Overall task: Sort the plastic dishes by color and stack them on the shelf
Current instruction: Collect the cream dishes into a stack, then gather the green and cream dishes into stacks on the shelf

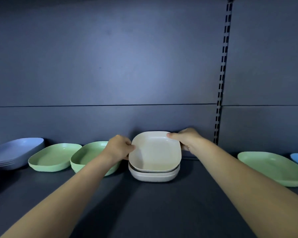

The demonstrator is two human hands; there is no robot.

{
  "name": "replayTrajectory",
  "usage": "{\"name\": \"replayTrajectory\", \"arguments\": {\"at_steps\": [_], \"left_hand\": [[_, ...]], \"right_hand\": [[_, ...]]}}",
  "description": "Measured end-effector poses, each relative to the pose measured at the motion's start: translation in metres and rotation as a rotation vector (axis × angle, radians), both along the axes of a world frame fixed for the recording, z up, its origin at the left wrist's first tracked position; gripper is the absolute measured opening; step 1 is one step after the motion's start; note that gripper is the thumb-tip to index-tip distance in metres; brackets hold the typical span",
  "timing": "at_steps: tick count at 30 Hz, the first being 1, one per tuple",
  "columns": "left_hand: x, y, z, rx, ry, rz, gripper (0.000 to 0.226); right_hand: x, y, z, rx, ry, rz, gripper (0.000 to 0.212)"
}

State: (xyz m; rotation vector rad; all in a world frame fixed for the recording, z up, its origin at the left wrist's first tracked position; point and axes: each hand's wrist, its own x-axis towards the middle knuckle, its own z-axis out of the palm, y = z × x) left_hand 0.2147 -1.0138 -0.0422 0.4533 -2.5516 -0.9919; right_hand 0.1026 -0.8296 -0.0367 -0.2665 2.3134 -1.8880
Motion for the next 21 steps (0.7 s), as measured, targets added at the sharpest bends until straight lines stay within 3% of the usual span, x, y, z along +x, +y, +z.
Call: {"name": "replayTrajectory", "arguments": {"at_steps": [7,12,16,21], "left_hand": [[-0.006,0.001,-0.001,-0.363,-0.136,0.01,0.016],[-0.01,0.006,0.001,-0.488,-0.246,-0.017,0.035],[-0.012,0.01,0.004,-0.553,-0.29,-0.019,0.026],[-0.014,0.004,0.005,-0.564,-0.277,0.009,0.036]], "right_hand": [[-0.001,0.008,-0.015,0.265,0.202,0.006,0.009],[0.004,0.005,-0.027,0.387,0.339,0.01,0.018],[0.004,0.005,-0.027,0.402,0.331,0.012,0.02],[0.009,0.012,-0.015,0.552,0.357,0.072,0.031]]}}
